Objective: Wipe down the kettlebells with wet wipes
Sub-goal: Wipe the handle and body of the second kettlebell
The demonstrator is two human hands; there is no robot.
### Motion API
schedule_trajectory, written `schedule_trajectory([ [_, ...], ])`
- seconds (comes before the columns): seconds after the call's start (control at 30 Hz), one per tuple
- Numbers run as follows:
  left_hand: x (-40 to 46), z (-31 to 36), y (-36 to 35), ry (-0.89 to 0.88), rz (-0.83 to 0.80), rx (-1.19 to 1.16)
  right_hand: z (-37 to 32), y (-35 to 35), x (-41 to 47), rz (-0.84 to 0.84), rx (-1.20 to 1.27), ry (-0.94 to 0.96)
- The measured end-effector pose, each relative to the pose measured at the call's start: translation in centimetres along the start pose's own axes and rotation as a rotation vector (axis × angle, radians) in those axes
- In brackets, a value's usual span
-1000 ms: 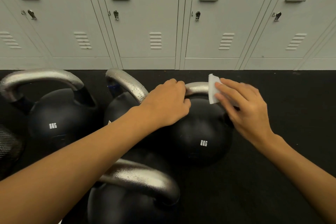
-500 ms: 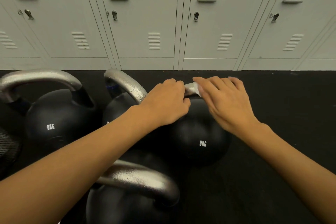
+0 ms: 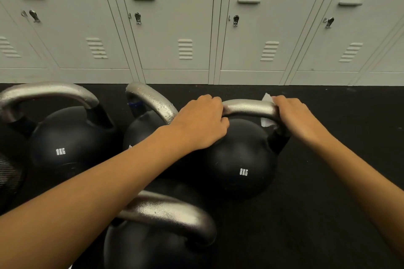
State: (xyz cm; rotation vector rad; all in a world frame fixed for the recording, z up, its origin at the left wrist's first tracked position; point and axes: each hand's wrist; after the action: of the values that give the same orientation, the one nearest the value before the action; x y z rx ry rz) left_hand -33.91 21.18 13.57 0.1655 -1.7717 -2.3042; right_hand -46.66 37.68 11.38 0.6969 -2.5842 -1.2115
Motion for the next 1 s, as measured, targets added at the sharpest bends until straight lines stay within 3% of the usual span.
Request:
schedule_trajectory([
  [0.2,0.4,0.1,0.6,0.039,-0.049,-0.075,1.0,-3.0,-1.1,0.301,-0.315,0.575],
  [0.33,0.3,0.2,0.3,0.017,-0.05,-0.039,4.8,-3.5,-0.8,0.36,-0.327,0.811],
  [0.4,0.2,0.2,0.1,0.011,-0.052,-0.025,6.2,-3.6,-0.9,0.385,-0.211,0.836],
  [0.63,0.1,0.3,0.4,0.018,-0.06,-0.035,8.3,-4.5,-2.3,0.412,0.136,0.657],
  [0.9,0.3,0.5,0.2,0.046,-0.047,-0.033,5.9,-5.1,-0.7,0.546,-0.205,0.847],
  [1.0,0.2,0.5,0.3,0.046,-0.054,-0.036,7.2,-4.7,-0.6,0.547,-0.219,0.874],
])
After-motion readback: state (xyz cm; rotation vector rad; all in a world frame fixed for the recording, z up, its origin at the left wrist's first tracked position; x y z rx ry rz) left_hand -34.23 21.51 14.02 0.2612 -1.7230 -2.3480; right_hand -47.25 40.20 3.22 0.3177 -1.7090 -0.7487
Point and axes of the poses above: each hand's wrist, its own x-axis towards the middle knuckle, its own y-axis out of the back of the hand, z = x × y
